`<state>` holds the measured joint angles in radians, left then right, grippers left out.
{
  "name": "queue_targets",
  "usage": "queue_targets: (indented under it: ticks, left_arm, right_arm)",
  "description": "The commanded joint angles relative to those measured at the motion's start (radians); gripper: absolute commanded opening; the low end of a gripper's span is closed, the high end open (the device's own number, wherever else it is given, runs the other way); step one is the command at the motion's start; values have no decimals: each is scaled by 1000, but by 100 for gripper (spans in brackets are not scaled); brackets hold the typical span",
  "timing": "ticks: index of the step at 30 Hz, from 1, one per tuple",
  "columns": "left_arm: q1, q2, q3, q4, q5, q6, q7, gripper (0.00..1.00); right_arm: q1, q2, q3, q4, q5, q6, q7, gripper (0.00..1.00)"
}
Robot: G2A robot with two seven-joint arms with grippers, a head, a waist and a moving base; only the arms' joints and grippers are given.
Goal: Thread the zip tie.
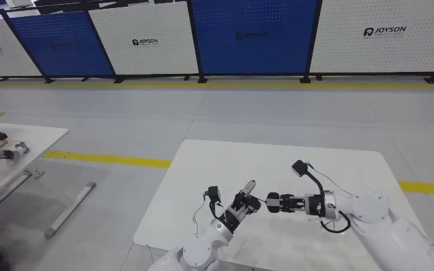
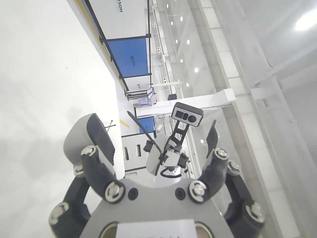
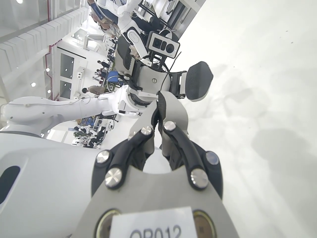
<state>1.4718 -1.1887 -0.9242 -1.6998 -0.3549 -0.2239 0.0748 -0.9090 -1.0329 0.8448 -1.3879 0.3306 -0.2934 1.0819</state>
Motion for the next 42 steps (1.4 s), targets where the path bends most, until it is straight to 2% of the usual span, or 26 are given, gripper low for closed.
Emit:
queue_targets:
  ticks: [1,3,4,7,14,17,21,23,24,25,26,27,32,37,39,42]
  left_arm:
    - [-1,0,-5,5,5,-5,-17,100]
    - [-1,2,-13,11,6,-13,-56,100]
    - [0,4,-23,13,4,-31,-79,100]
    - [3,3,-47,27,-3,-69,-56,100]
    - [3,3,-47,27,-3,-69,-56,100]
    - [5,4,-45,28,8,-58,-76,100]
    - [14,4,-56,37,-10,-78,-113,100]
    - [15,3,-60,41,-12,-87,-111,100]
    - [15,3,-60,42,-11,-89,-111,93]
    - [16,2,-61,42,-12,-92,-113,71]
    - [19,2,-61,41,-9,-96,-114,56]
    - [22,2,-61,40,-5,-100,-116,47]
    - [36,2,-65,32,28,-108,-120,18]
    - [52,2,-68,20,54,-111,-127,3]
    - [61,3,-67,13,65,-115,-136,3]
    - [73,4,-72,3,78,-116,-141,8]
  right_arm:
    - [-11,1,5,-12,-10,4,-13,0]
    - [-17,2,12,-18,-12,6,-9,0]
    - [-20,3,14,-19,-13,8,-6,0]
    - [-20,1,13,-20,-21,25,-1,0]
    - [-20,1,13,-20,-21,25,-1,0]
    - [-20,1,13,-20,-21,25,-1,0]
    - [-20,1,13,-20,-21,25,-1,0]
    - [-20,1,13,-20,-21,25,-1,0]
    - [-20,1,13,-20,-21,25,-1,0]
    - [-20,1,13,-20,-21,25,-1,0]
    - [-20,1,13,-20,-21,25,-1,0]
    - [-20,1,13,-20,-21,25,-1,0]
    - [-20,1,13,-20,-21,25,-1,0]
    - [-20,1,13,-20,-21,25,-1,0]
    - [-20,1,13,-20,-21,25,-1,0]
    - [-20,1,13,-20,-21,25,-1,0]
